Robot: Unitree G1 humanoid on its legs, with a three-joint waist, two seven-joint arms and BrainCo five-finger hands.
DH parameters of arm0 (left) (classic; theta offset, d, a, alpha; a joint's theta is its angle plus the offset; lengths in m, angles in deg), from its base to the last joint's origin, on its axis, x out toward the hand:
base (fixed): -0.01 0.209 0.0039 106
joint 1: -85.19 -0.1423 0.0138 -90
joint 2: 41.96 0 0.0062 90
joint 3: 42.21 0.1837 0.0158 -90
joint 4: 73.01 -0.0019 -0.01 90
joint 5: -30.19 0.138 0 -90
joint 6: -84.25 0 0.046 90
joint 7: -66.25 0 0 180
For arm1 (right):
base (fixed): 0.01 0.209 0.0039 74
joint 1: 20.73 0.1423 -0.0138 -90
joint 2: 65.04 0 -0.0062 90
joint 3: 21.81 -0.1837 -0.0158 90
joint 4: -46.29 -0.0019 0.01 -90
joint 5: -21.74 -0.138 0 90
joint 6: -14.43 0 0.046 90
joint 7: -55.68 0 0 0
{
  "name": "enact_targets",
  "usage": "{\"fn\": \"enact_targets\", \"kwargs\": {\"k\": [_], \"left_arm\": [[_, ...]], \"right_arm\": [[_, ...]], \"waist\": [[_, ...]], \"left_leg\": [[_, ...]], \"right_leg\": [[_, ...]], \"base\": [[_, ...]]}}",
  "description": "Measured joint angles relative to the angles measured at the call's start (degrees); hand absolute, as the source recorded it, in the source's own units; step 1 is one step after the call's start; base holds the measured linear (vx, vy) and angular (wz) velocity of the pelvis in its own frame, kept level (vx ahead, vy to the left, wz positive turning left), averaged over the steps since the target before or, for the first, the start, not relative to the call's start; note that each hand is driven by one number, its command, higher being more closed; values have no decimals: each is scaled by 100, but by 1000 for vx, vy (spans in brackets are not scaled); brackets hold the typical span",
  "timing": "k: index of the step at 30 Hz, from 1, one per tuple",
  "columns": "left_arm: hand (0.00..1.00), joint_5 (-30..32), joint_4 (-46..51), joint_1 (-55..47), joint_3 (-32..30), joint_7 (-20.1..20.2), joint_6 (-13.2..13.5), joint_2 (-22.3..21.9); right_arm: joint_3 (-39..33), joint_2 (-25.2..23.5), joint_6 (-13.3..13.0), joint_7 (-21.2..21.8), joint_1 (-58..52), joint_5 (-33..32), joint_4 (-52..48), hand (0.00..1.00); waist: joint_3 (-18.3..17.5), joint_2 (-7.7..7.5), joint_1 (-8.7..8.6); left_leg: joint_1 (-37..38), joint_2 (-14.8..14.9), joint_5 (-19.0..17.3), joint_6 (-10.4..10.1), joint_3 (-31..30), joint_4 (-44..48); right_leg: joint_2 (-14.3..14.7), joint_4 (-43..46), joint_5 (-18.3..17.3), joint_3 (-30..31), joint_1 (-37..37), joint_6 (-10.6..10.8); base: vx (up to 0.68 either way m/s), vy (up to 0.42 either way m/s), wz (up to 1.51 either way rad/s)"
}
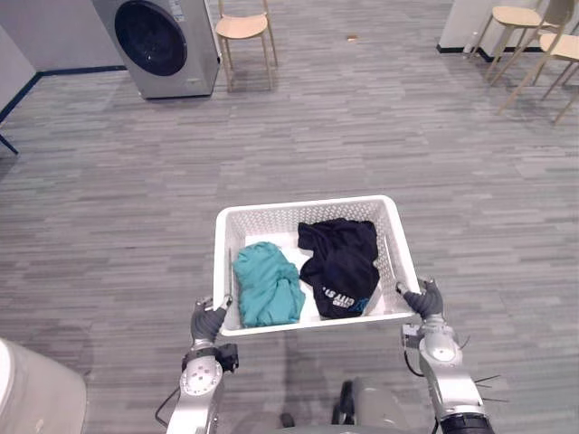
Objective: Pick up the laundry basket with both hands and put the clothes into the washing machine.
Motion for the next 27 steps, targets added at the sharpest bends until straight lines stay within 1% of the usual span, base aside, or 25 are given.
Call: {"fn": "enact_targets", "kwargs": {"k": [1,2,3,4,5,6,7,8,9,11,12,13,14,15,16,17,18,20,21,22,23,24,25,26,27], "left_arm": [[100,26,-19,-13,6,3,-3,-137],[100,108,-19,-4,63,11,0,-209],[100,128,-29,-5,62,23,-2,-274],[100,129,-30,-25,48,48,-2,-303],[100,127,-15,-71,47,102,-1,-339],[100,121,11,-140,54,121,4,-293],[100,117,12,-146,60,135,4,-270],[100,105,96,-159,60,164,17,-247],[100,104,257,-161,54,201,52,-250],[100,105,412,-165,15,241,130,-241],[100,106,451,-159,-12,254,156,-243],[100,106,459,-159,-14,255,156,-248],[100,106,463,-161,-10,264,156,-257],[100,120,465,-163,-7,266,145,-253],[100,128,460,-137,-16,264,109,-243],[100,132,460,-114,-21,264,87,-233],[100,171,458,-97,-20,267,28,-226],[100,186,439,-181,-19,267,2,-220],[100,185,417,-204,-2,268,1,-186],[100,184,377,-194,48,271,-1,-66],[100,186,336,-200,83,271,-14,63],[100,190,334,-226,95,267,-34,108],[100,191,318,-240,142,266,-40,182],[100,191,320,-226,161,265,-37,212],[100,191,316,-155,171,265,-37,279]], "right_arm": [[-36,78,33,1,-23,0,-3,100],[-78,90,44,3,-47,-6,-14,100],[-120,92,46,1,-140,-10,-113,100],[-124,92,56,-2,-231,-11,-191,100],[-122,69,72,-29,-397,-68,-361,100],[-119,-10,81,-98,-491,-117,-541,100],[-119,-35,81,-135,-531,-146,-652,100],[-119,-51,79,-165,-558,-182,-869,100],[-129,-36,63,-189,-547,-186,-1037,100],[-134,-38,54,-204,-443,-193,-1097,100],[-136,-21,48,-203,-285,-193,-1028,100],[-139,6,43,-203,-231,-193,-997,100],[-139,58,13,-197,-145,-194,-881,100],[-123,89,10,-192,-54,-200,-652,100],[-128,26,15,-195,-27,-206,-445,100],[-134,6,18,-192,-35,-212,-391,100],[-161,3,20,-173,-96,-218,-378,100],[-198,-15,17,-126,-87,-223,-372,100],[-230,-82,14,-116,-78,-222,-336,100],[-257,-222,14,-111,-74,-215,-228,100],[-253,-292,16,-111,-101,-207,-84,100],[-223,-304,16,-110,-126,-199,-21,100],[-214,-333,16,-109,-214,-181,13,100],[-214,-335,15,-109,-225,-181,2,100],[-223,-352,12,-109,-225,-181,-46,100]], "waist": [[-57,145,-3],[-48,185,1],[68,336,-15],[100,406,-21],[108,462,43],[122,429,124],[124,390,169],[100,334,235],[95,331,343],[90,332,402],[138,223,446],[139,226,469],[132,270,492],[107,301,502],[71,163,476],[69,99,468],[55,9,480],[30,-47,504],[34,-84,481],[33,-173,452],[35,-230,368],[32,-215,304],[-20,-120,239],[-35,-90,189],[-34,-75,118]], "left_leg": [[-142,185,86,-94,-91,424],[-490,379,315,-395,-162,1400],[-930,702,865,-633,-179,2759],[-1267,916,1362,-631,-169,3554],[-1908,1290,1756,-657,-5,4998],[-2423,1483,1574,-384,326,5883],[-2641,1485,1440,-229,524,6043],[-3019,1470,1139,-81,964,5967],[-3388,1444,837,-42,1353,5459],[-3674,1243,649,-31,1608,4369],[-3718,771,814,-237,1576,2545],[-3711,621,965,-415,1513,1801],[-3738,524,1281,-575,1413,889],[-3721,448,2002,-474,1402,801],[-3638,195,2007,248,1420,954],[-3651,116,1911,470,1437,1110],[-3674,5,1581,636,1482,1476],[-3554,-107,1012,678,1549,1814],[-3357,-212,786,690,1565,1786],[-3004,-413,564,682,1537,1655],[-2530,-581,420,705,1483,1437],[-2252,-615,375,727,1461,1285],[-1688,-651,359,728,1377,837],[-1513,-650,360,728,1327,693],[-1181,-653,361,725,1218,433]], "right_leg": [[153,234,-91,-79,6,-134],[280,481,-212,-272,82,-323],[424,547,-501,-448,468,-486],[516,510,-637,-560,727,-593],[659,386,-837,-707,1190,-711],[735,110,-950,-747,1710,-778],[733,-74,-980,-741,1965,-787],[715,-488,-979,-730,2392,-783],[706,-830,-967,-706,2712,-765],[647,-1142,-1000,-705,3040,-712],[445,-1358,-1091,-689,3329,-585],[370,-1436,-1152,-663,3443,-503],[306,-1559,-1245,-649,3634,-393],[244,-1687,-1378,-617,3923,-235],[28,-1769,-1393,-640,4154,-170],[-99,-1768,-1318,-655,4215,-64],[-271,-1658,-1187,-619,4290,145],[-433,-629,-1219,-441,3967,264],[-573,322,-1188,-327,3618,530],[-767,1951,-962,-112,2998,1001],[-791,3333,-1104,-20,2468,810],[-761,3759,-1235,-46,2228,606],[-608,4047,-1574,-308,1659,176],[-543,3967,-1690,-459,1429,102],[-431,3614,-1868,-745,962,-144]], "base": [[805,-388,18],[646,-328,23],[770,-333,25],[646,-212,29],[748,-200,22],[602,-164,15],[581,-126,12],[571,-82,5],[569,-50,3],[516,49,0],[583,126,-3],[706,208,-7],[623,251,-7],[770,322,9],[662,300,20],[652,326,35],[628,330,21],[595,304,3],[543,275,3],[646,282,17],[543,179,24],[656,166,28],[555,127,24],[556,118,32],[342,46,31]]}}
